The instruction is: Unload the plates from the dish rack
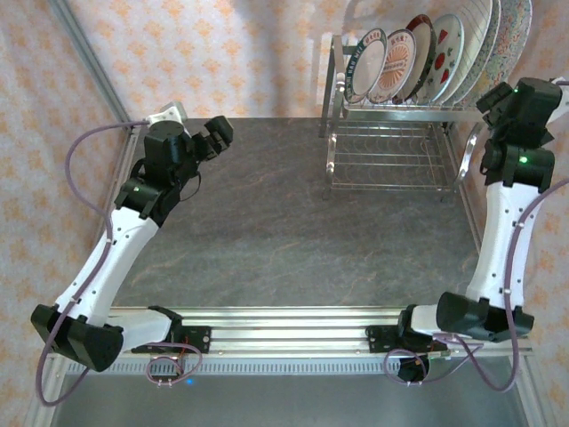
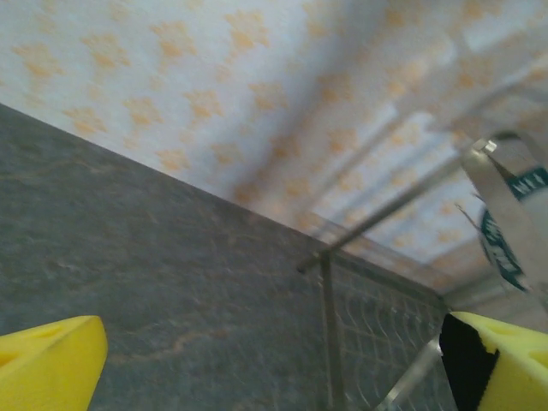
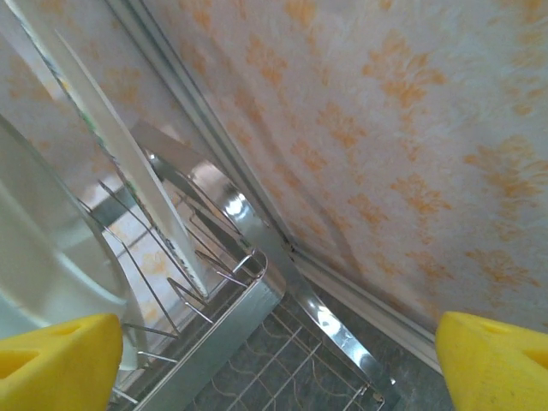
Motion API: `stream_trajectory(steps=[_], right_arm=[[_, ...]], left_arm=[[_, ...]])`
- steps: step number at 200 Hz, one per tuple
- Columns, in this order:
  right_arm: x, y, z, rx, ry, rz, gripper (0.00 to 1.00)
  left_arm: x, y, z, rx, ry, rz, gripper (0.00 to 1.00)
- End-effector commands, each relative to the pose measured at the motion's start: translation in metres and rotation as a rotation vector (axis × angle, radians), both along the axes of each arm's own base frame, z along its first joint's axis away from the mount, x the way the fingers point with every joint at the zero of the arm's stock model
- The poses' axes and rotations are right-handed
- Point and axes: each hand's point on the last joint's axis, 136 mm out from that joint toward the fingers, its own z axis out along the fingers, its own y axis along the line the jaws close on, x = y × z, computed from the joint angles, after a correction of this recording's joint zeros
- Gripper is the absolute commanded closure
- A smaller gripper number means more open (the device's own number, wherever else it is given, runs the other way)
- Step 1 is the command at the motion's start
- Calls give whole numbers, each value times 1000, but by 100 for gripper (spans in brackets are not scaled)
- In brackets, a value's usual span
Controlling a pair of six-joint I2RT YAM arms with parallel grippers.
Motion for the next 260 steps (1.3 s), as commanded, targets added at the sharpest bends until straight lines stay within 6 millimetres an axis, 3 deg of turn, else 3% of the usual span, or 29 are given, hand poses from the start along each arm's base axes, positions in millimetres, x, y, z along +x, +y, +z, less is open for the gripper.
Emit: stream_trajectory(steps=[1, 34, 66, 94, 172, 260], right_arm=[[7, 9, 43, -48, -108, 158, 8], [31, 11, 57, -113, -130, 311, 12], [50, 12, 65, -157, -130, 401, 15], [62, 7, 72, -187, -127, 411, 19], [91, -5, 57, -168, -101, 422, 34], [122, -3, 45, -158, -104, 504, 47]], left_arm=[[-17, -30, 26, -2, -49, -146, 1], [-29, -60, 31, 26, -77, -264, 1], [-35, -73, 39, 22, -98, -324, 1], [-41, -82, 58, 14, -154, -374, 1], [-56, -98, 148, -207, -488, -431, 1], [-56, -122, 175, -270, -495, -465, 1]])
